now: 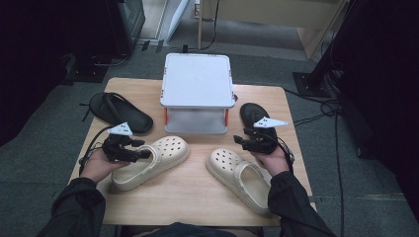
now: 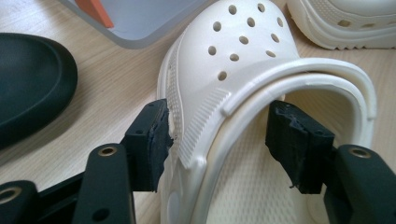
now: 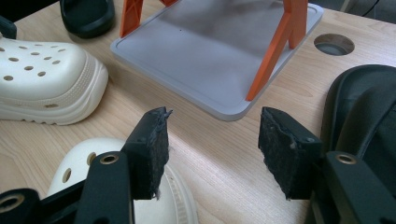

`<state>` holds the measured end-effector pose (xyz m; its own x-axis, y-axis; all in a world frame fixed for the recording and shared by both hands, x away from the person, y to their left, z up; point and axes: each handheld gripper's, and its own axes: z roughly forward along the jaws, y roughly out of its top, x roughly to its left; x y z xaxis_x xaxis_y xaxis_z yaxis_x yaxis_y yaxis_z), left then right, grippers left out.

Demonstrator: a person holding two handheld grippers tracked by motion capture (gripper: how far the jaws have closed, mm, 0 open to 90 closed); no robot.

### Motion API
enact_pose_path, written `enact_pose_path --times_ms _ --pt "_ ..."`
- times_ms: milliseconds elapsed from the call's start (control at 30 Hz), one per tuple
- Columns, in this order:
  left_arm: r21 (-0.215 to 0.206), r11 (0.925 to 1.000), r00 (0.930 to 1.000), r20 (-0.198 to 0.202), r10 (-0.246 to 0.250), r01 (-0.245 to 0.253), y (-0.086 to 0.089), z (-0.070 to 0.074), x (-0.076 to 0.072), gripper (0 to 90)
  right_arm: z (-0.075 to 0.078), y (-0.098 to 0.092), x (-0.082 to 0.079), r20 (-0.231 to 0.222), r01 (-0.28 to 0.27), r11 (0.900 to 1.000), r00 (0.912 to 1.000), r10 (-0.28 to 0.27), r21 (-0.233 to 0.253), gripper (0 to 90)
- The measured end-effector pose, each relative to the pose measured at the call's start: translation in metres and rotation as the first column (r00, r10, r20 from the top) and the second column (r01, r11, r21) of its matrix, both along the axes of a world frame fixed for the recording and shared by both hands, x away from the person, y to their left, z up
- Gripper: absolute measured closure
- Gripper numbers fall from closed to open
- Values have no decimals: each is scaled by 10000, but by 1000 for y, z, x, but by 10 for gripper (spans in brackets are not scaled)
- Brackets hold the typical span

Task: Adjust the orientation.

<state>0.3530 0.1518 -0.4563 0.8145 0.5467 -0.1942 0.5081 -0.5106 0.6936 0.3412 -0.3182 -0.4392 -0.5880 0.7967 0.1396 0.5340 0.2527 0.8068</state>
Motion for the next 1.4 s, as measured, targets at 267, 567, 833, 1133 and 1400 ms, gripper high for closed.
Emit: enact_pose_path --times_ms 267,567,833,1133,1400 --pt "-61 10000 10000 13 53 -53 -6 1 0 502 -1 1 0 -2 -57 9999 10000 57 -99 432" --pt "61 9996 9995 -122 286 -285 -7 2 -1 525 0 0 1 -36 2 10000 10000 -2 20 434" --pt "80 9969 9946 -675 783 -779 -13 4 -3 556 2 1 -1 -69 49 9997 10000 -47 242 466" --pt "116 9922 9852 -1175 1247 -1242 -29 7 -9 550 14 11 -6 199 -274 9985 9995 265 482 483" --pt "-296 9935 9879 -1134 1059 -1099 -29 8 -11 482 27 28 -16 461 -719 9953 9966 690 652 493"
